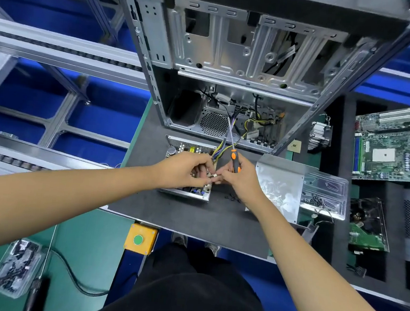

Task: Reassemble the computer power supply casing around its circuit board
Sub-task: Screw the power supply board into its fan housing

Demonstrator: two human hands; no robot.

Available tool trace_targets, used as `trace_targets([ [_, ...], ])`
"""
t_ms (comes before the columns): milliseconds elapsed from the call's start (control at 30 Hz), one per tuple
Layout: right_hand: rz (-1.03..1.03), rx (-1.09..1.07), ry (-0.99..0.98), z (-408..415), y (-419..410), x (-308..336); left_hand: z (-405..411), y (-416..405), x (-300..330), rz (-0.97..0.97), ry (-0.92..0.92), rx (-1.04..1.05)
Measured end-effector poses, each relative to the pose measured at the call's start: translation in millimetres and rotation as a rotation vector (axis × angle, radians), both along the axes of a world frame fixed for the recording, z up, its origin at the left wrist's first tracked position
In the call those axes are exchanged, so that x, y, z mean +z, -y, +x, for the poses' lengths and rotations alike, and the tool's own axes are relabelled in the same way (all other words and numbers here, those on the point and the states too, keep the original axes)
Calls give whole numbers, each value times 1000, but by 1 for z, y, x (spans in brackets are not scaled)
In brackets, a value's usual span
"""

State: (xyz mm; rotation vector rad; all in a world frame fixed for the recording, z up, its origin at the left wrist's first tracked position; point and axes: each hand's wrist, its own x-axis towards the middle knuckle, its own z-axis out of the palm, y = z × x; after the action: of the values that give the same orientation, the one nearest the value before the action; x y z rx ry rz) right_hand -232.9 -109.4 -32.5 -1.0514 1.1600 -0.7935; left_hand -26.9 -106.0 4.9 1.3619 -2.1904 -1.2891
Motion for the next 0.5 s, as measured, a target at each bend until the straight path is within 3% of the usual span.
trace_targets([
  [333,12,43,16,0,4,-6,-5,-4,-7,49,-76,194],
  [500,22,78,-1,1,4,0,-4,-3,-7,29,-69,159],
])
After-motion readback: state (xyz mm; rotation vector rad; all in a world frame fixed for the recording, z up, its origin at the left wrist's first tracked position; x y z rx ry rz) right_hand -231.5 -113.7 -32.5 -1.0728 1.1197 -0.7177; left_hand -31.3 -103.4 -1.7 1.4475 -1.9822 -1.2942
